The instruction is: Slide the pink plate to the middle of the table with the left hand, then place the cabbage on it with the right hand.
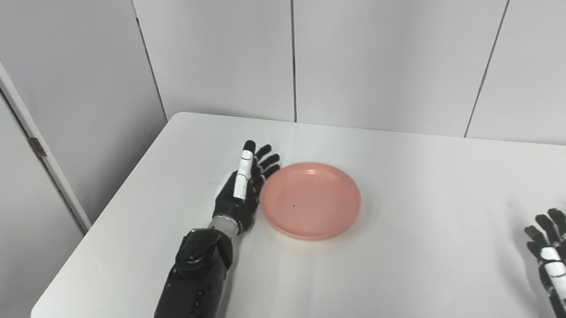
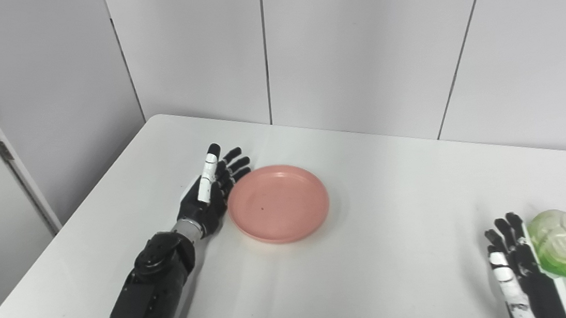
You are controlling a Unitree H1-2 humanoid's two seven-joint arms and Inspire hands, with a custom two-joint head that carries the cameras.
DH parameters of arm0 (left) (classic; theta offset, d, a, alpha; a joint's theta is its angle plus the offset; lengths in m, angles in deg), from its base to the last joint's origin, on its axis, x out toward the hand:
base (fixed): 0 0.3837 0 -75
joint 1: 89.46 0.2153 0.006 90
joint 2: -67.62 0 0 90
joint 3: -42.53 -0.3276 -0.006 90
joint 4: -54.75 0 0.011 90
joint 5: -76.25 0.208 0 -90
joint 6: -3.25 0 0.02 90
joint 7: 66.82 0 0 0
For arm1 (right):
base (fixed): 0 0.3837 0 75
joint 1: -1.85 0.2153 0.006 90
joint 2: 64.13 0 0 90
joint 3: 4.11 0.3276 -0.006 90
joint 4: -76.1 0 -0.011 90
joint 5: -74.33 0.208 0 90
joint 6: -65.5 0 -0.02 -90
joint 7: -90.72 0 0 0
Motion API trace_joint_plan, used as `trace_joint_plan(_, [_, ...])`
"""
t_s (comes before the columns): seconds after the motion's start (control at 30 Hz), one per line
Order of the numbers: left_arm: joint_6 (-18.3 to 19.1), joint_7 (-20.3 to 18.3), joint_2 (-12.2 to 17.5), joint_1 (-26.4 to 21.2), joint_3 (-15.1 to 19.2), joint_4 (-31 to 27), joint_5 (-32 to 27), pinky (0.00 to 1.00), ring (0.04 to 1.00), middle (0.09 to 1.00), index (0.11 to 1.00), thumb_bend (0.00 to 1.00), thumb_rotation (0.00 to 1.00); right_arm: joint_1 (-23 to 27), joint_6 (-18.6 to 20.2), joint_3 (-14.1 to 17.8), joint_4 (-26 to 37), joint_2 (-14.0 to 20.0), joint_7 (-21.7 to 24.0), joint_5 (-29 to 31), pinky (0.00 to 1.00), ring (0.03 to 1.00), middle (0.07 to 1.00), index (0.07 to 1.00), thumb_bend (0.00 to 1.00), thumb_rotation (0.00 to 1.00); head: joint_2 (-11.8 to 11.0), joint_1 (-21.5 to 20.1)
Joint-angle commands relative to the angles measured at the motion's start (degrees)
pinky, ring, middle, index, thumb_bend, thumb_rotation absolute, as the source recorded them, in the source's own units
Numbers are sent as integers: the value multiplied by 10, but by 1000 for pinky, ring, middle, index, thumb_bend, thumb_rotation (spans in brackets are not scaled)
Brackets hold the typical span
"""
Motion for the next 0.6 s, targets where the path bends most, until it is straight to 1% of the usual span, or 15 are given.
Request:
trace_joint_plan(0.0, [9, -19, 5, -11, -7, -22, -1, 936, 929, 909, 903, 823, 1000, 10, -16, -2, 24, -3, -1, -4, 993, 945, 960, 979, 637, 706, 4, -15])
trace_joint_plan(0.03, [15, -23, 3, -8, -10, -28, -2, 940, 930, 910, 903, 826, 1000, 10, -13, -4, 28, -6, -3, -5, 993, 943, 958, 975, 640, 702, 7, -29])
trace_joint_plan(0.07, [19, -25, 2, -6, -13, -33, -2, 934, 928, 910, 901, 836, 994, 10, -11, -6, 31, -9, -5, -6, 993, 946, 959, 973, 645, 687, 7, -29])
trace_joint_plan(0.1, [25, -29, 2, -4, -15, -38, -4, 932, 928, 910, 901, 838, 992, 10, -9, -8, 34, -12, -7, -8, 993, 946, 959, 973, 646, 683, 13, -46])
trace_joint_plan(0.13, [31, -31, 1, -2, -16, -43, -5, 925, 926, 911, 902, 840, 991, 10, -6, -10, 36, -14, -8, -10, 991, 947, 961, 974, 647, 677, 13, -46])
trace_joint_plan(0.17, [39, -33, 1, -1, -17, -49, -7, 918, 924, 910, 902, 843, 990, 12, -1, -13, 39, -17, -10, -11, 994, 949, 962, 974, 652, 672, 27, -71])
trace_joint_plan(0.2, [46, -34, -1, 1, -20, -56, -8, 908, 916, 905, 898, 847, 985, 14, 1, -16, 39, -20, -11, -12, 998, 956, 966, 975, 668, 668, 27, -71])
trace_joint_plan(0.27, [54, -43, -3, 6, -22, -67, -12, 906, 907, 898, 893, 851, 980, 19, 3, -23, 39, -28, -17, -25, 1000, 964, 971, 979, 682, 665, 34, -107])
trace_joint_plan(0.37, [65, -43, -15, 15, -16, -86, -26, 930, 913, 901, 894, 838, 961, 24, 3, -34, 40, -44, -30, -45, 1000, 956, 970, 985, 693, 688, 41, -138])
trace_joint_plan(0.4, [68, -41, -19, 20, -14, -92, -29, 932, 914, 903, 896, 838, 962, 27, 3, -39, 38, -51, -34, -52, 996, 951, 969, 987, 691, 690, 42, -162])
trace_joint_plan(0.43, [69, -40, -22, 22, -13, -96, -29, 936, 917, 907, 900, 838, 965, 30, 3, -42, 37, -56, -37, -57, 987, 946, 968, 991, 686, 694, 42, -162])
trace_joint_plan(0.47, [73, -47, -20, 27, -16, -98, -32, 936, 917, 907, 901, 838, 966, 33, 4, -45, 35, -60, -40, -65, 986, 945, 968, 992, 685, 694, 44, -181])
trace_joint_plan(0.5, [77, -53, -18, 31, -19, -99, -33, 929, 917, 910, 901, 839, 983, 35, 5, -48, 33, -63, -42, -69, 983, 944, 966, 992, 691, 698, 44, -181])
trace_joint_plan(0.53, [78, -61, -15, 35, -24, -99, -33, 927, 917, 911, 901, 839, 989, 38, 8, -50, 31, -66, -45, -75, 982, 944, 965, 992, 693, 699, 50, -195])
trace_joint_plan(0.57, [78, -66, -13, 38, -28, -98, -33, 913, 909, 906, 895, 837, 990, 39, 10, -51, 29, -68, -48, -78, 991, 944, 961, 987, 711, 701, 50, -195])
